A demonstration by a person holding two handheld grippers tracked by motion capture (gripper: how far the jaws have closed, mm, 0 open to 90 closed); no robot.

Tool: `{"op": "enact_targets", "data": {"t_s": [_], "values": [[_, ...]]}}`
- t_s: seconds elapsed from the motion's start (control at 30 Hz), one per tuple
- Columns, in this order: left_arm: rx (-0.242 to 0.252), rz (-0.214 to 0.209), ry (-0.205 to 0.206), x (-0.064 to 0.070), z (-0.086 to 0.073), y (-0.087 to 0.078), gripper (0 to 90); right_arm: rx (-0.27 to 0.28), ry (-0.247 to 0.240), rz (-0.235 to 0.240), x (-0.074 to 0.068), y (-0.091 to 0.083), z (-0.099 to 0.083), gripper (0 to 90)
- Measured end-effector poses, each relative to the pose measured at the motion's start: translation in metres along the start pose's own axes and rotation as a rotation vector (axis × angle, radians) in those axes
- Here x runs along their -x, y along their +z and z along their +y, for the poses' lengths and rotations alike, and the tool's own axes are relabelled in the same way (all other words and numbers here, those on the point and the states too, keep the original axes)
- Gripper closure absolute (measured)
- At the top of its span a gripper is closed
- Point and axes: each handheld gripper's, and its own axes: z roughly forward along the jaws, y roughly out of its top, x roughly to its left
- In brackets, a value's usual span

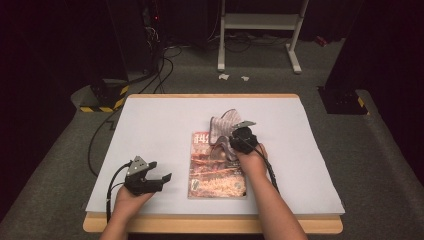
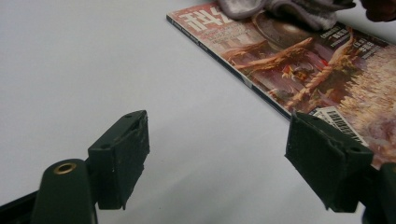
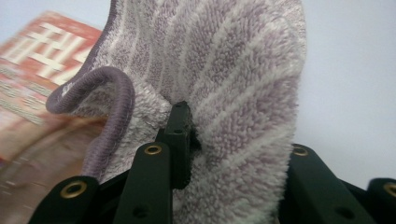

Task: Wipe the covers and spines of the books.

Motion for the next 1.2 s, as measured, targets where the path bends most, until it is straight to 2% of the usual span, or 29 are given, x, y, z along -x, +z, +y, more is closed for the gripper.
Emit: {"op": "enact_targets", "data": {"t_s": [0.13,0.23,0.33,0.57,0.73,0.87,1.0,1.1,1.2], "values": [[-0.003,0.004,-0.001,0.0,0.0,0.001,21.9,-0.005,0.027,-0.012,0.02,-0.005,-0.006,67.6],[-0.003,0.005,0.001,0.001,0.0,0.001,21.9,-0.007,0.028,-0.027,0.027,-0.008,-0.009,67.8],[-0.005,0.004,0.002,0.002,0.0,0.001,21.9,-0.004,0.025,-0.032,0.029,-0.011,-0.01,67.8],[-0.003,0.004,0.005,0.003,0.0,0.002,21.9,0.043,0.027,-0.03,0.029,-0.025,-0.006,67.7],[-0.007,0.002,0.009,0.004,0.0,0.002,21.9,0.08,0.018,-0.045,0.034,-0.045,-0.006,67.7],[-0.002,-0.008,0.008,0.007,0.002,0.004,21.9,0.112,0.03,-0.058,0.042,-0.063,-0.009,67.5],[-0.001,-0.013,0.014,0.012,0.004,0.006,21.9,0.128,0.044,-0.068,0.054,-0.081,-0.022,67.0],[0.0,-0.039,0.004,0.015,0.005,0.008,21.9,0.126,0.054,-0.088,0.063,-0.088,-0.035,66.8],[-0.007,-0.047,0.02,0.021,0.007,0.01,21.7,0.121,0.079,-0.108,0.077,-0.093,-0.05,66.5]]}}
